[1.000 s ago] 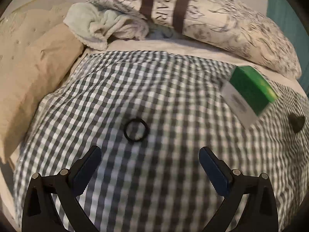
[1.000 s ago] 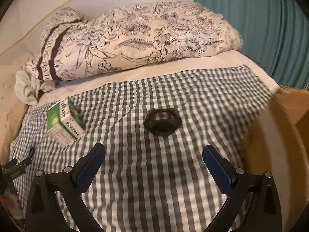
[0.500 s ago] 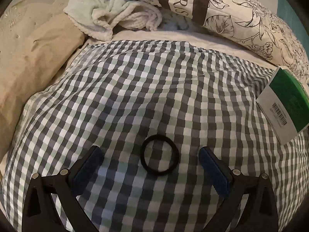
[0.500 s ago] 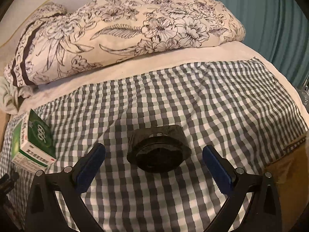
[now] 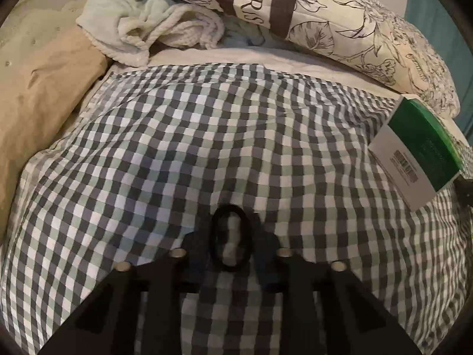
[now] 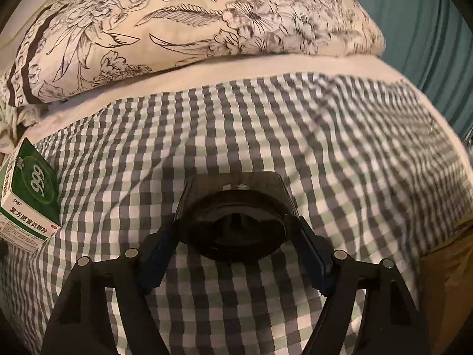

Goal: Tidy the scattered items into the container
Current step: 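Grasp the black round ring with the right tool while the left tool grasps the black hair tie, then carry the black ring and hair tie over the cardboard box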

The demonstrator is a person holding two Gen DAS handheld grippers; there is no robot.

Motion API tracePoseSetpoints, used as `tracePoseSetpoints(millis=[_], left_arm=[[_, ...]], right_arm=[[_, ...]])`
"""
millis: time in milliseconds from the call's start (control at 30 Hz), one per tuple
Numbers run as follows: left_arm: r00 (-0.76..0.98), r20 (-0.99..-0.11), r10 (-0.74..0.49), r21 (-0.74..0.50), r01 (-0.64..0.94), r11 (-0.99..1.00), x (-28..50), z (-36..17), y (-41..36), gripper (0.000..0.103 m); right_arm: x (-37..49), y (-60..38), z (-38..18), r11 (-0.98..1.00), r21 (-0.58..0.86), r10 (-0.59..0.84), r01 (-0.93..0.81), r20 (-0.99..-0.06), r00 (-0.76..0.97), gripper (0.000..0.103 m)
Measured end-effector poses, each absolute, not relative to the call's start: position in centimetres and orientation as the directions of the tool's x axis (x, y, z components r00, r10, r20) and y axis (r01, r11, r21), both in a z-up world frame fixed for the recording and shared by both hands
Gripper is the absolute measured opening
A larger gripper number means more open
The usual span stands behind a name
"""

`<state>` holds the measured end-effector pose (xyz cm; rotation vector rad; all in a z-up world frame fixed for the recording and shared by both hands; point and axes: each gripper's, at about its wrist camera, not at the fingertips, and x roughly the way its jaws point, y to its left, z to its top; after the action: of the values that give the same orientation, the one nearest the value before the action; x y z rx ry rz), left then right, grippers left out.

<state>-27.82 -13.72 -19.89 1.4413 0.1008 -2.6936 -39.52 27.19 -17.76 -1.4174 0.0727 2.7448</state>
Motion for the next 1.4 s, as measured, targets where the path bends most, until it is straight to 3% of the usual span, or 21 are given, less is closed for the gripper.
tracePoseSetpoints(millis=[167, 467, 933, 1400], left_arm=[[-0.549, -0.834, -0.064, -0.008, 0.127, -0.992, -27.4, -19.5, -13.4, 0.007], [-0.527, -0.847, -0.066, 0.011, 0.106, -0.994, -25.5, -17.7, -11.9, 0.006], [-0.614, -0.789, 0.011, -0.029, 0.02, -0.999, -19.3, -9.3, -7.7, 0.006], [-0.642, -0.751, 0.157, -0.06, -0.171, -0.983, -11.7, -4.1, 3.6, 0.006]], right_arm=[[-38.9, 27.3, -17.5, -0.997, 0.029, 0.014, -0.065, -0.813, -0.582, 0.076], [-36.0, 26.3, -14.9, -0.999, 0.041, -0.022, -0.018, -0.811, -0.585, 0.076], [-27.0, 23.0, -8.9, -0.989, 0.109, -0.146, 0.098, -0.778, -0.611, 0.076], [-16.0, 26.1, -3.0, -0.982, 0.145, -0.19, 0.123, -0.722, -0.665, 0.076]])
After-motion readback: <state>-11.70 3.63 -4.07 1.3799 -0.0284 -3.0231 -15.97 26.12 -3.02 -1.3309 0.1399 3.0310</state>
